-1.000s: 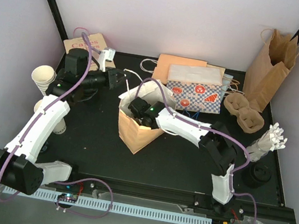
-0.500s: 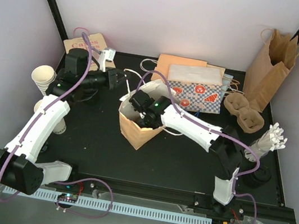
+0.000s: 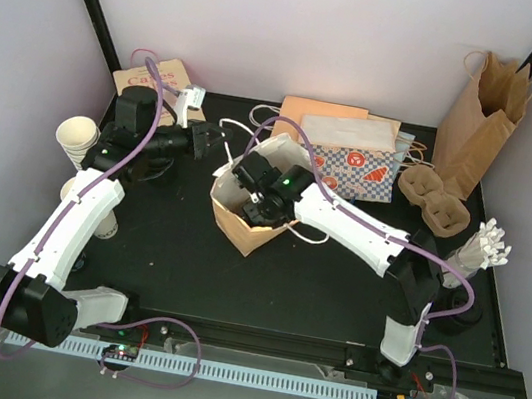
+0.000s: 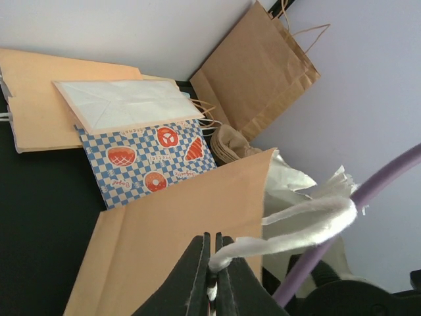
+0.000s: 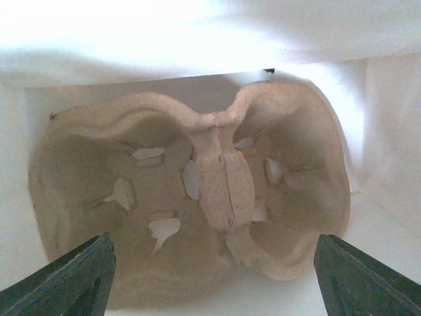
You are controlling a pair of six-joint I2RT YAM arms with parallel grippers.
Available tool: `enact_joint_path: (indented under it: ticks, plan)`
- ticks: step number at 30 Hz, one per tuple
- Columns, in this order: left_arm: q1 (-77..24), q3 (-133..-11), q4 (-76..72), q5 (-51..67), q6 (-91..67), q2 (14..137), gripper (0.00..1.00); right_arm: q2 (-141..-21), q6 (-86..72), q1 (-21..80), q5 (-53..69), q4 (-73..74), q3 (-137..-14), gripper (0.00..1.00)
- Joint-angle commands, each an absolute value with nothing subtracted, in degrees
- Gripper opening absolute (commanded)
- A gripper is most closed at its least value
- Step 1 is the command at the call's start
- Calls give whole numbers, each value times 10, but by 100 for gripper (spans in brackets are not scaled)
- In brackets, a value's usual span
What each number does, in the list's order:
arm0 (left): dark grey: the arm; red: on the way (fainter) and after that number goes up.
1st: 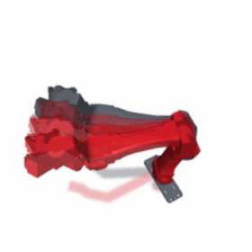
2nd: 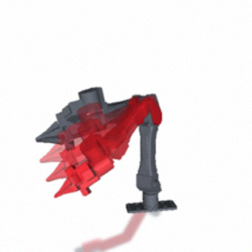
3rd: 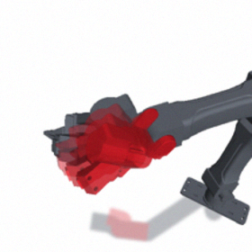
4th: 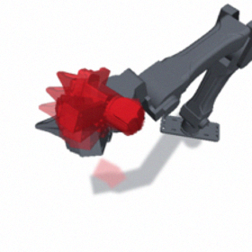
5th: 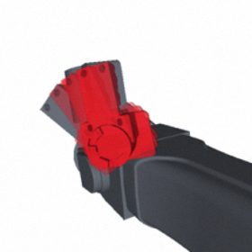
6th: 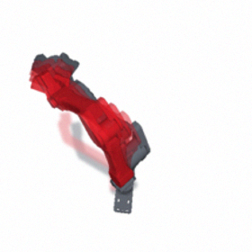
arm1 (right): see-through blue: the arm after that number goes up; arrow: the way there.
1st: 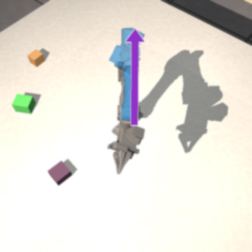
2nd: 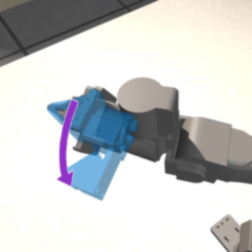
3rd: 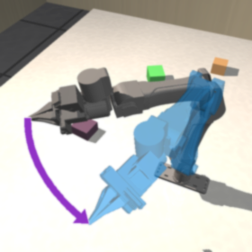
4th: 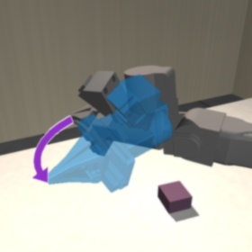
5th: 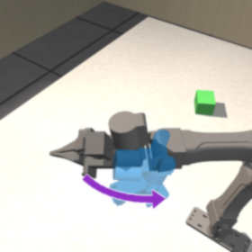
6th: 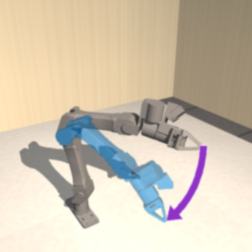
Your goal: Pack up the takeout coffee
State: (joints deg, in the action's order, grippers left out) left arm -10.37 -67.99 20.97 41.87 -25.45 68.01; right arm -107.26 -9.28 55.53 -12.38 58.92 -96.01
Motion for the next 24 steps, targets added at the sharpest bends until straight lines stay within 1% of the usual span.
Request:
enact_joint_path:
  ticks: [1,3,10,13,14,15,16,20,24]
  plan:
    - [-107,-680,204,433,-248,680,10,-1042,-87,553,-145,590,-993,85]
    - [-106,-681,209,432,-245,679,19,-1041,-85,554,-150,592,-1004,85]
    - [-106,-676,233,386,-227,638,58,-1032,-85,553,-166,589,-1020,84]
    - [-106,-677,256,366,-212,622,84,-1029,-86,554,-175,587,-1021,84]
    - [-106,-678,265,358,-208,616,95,-1028,-86,554,-178,587,-1022,84]
    - [-106,-678,274,347,-203,611,98,-1027,-86,554,-181,586,-1023,84]
    - [-105,-679,282,332,-199,605,99,-1026,-86,554,-182,587,-1023,84]
    - [-102,-673,302,297,-188,582,99,-1023,-84,554,-184,585,-1021,84]
    - [-92,-657,301,307,-194,568,99,-1029,-82,554,-182,585,-1022,84]
